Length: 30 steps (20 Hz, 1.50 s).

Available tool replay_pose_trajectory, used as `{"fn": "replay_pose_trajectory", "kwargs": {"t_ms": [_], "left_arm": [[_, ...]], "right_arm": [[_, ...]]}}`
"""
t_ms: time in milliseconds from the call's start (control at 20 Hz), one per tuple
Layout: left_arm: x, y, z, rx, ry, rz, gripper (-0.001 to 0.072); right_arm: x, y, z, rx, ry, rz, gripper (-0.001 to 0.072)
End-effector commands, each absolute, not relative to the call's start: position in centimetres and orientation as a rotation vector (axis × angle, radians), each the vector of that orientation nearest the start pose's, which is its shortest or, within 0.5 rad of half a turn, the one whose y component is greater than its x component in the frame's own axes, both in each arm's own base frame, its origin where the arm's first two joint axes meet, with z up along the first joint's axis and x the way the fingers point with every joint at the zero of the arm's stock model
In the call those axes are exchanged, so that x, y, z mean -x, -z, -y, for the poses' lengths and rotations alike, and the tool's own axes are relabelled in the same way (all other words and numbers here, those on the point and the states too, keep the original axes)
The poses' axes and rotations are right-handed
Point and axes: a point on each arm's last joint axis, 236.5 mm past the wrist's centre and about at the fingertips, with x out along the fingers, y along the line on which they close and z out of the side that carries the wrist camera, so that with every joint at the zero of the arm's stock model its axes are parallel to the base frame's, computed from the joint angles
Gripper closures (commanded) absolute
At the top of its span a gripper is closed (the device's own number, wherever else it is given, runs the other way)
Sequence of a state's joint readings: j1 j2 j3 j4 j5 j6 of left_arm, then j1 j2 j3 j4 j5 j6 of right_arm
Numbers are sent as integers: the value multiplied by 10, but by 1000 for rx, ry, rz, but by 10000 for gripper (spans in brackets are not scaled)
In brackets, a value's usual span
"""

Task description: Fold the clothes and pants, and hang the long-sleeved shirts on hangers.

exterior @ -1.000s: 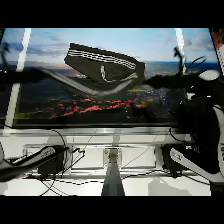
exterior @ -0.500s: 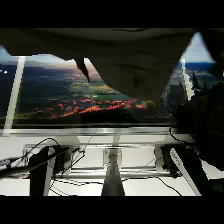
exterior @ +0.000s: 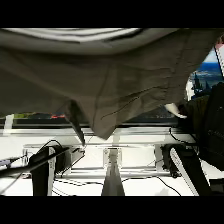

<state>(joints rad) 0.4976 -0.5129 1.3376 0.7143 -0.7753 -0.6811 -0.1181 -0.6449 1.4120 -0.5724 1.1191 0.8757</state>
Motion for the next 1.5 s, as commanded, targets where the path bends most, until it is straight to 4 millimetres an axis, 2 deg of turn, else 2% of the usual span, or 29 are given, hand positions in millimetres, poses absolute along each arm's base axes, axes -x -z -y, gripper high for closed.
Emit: {"fn": "replay_pose_trajectory", "kwargs": {"t_ms": [0,100,200,250,350,400,500,550,650,750,850,950,1050,1150,1250,1350,1450], "left_arm": [[-342,-389,-10,-155,209,-53,692],[-401,-319,-1,-93,335,-226,692],[-454,-244,18,-71,419,-375,693],[-475,-215,25,-52,430,-420,692],[-507,-173,26,61,391,-484,692],[-514,-160,23,110,369,-508,692],[-513,-143,18,117,349,-566,693],[-507,-136,14,103,335,-609,693],[-482,-120,20,99,349,-737,692],[-441,-102,36,124,416,-916,693],[-391,-87,51,182,482,-1132,693],[-335,-78,65,257,557,-1370,692],[-291,-75,75,280,623,-1539,692],[-270,-67,85,299,632,-1608,692],[-247,-56,101,299,647,-1665,692],[-225,-44,117,275,671,-1694,692],[-208,-30,130,287,638,-1704,692]], "right_arm": [[-290,-362,-155,-131,-796,-280,693],[-325,-310,-168,-221,-832,-434,693],[-357,-250,-193,-270,-859,-575,692],[-376,-216,-205,-262,-843,-633,692],[-414,-155,-213,-171,-759,-701,692],[-431,-133,-212,-146,-713,-713,692],[-463,-107,-203,-209,-612,-722,692],[-475,-99,-194,-243,-566,-721,692],[-486,-87,-178,-259,-521,-729,692],[-482,-78,-162,-243,-510,-775,692],[-465,-62,-146,-233,-525,-880,692],[-434,-43,-130,-221,-558,-1035,693],[-398,-26,-110,-181,-582,-1198,693],[-368,-12,-87,-120,-578,-1340,693],[-347,-4,-69,-62,-564,-1442,693],[-339,-1,-62,-32,-556,-1481,693],[-344,0,-61,-27,-543,-1460,693]]}}
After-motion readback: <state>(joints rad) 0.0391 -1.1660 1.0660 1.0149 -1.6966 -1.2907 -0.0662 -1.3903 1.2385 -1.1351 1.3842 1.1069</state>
